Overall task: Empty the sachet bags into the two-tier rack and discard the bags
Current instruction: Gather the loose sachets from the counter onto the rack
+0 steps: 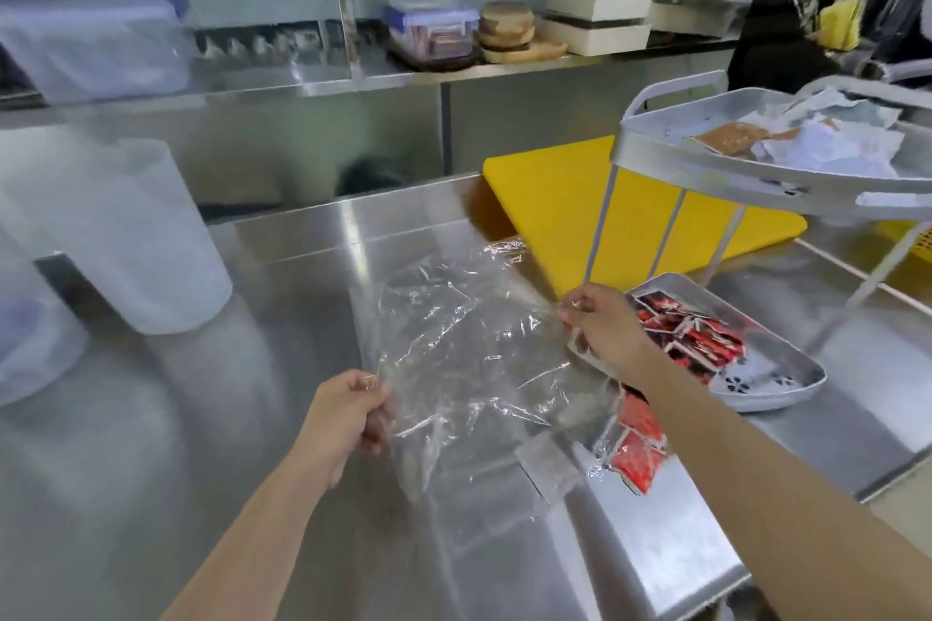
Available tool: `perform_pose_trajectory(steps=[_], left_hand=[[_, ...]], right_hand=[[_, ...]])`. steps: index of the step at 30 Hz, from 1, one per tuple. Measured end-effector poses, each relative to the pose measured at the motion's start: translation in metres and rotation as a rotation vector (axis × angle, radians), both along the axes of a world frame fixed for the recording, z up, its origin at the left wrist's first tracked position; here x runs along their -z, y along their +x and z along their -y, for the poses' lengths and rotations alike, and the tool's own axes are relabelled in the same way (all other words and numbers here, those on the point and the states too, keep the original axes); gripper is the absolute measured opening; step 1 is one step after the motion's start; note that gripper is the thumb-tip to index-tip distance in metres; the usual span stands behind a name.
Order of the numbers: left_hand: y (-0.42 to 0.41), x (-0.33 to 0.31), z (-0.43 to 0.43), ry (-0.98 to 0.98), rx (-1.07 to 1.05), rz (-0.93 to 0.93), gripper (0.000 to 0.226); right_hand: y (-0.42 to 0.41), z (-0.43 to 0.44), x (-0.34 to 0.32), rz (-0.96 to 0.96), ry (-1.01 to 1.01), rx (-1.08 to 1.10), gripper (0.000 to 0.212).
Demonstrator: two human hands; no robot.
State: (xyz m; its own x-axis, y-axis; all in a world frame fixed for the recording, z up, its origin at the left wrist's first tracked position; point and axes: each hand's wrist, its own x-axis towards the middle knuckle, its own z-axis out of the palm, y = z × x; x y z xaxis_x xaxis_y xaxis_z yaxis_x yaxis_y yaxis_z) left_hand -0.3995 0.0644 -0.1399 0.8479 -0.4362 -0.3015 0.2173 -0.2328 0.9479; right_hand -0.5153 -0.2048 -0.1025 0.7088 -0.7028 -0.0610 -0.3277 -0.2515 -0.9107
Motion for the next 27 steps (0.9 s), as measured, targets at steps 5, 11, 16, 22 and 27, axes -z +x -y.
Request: perform_pose_trajectory(steps=[5, 11, 16, 22, 27], left_hand=[[0.008, 0.017, 0.02, 0.053, -0.013, -0.005, 0.013], [0.013, 0.049, 0.029, 0.187, -0.119, -0.003, 0.023], [0.011, 0.064, 0.032, 0.328, -0.175, 0.042, 0.015], [0.014, 0.059, 0.04, 0.282, -0.17, -0.074, 0.017], [0.019, 0.057, 0.036, 0.197, -0.247, -0.195, 0.013]], right_hand=[[0.009, 0.024, 0.02, -0.131, -0.091, -0.033, 0.005], [0.022, 0.032, 0.05, -0.332, -0.26, -0.14, 0.015], [0.027, 0.026, 0.061, -0.415, -0.461, -0.211, 0.015], [0.035, 0.02, 0.067, -0.597, -0.598, -0.265, 0.038], [0.039, 0.018, 0.07, -0.59, -0.42, -0.296, 0.045]])
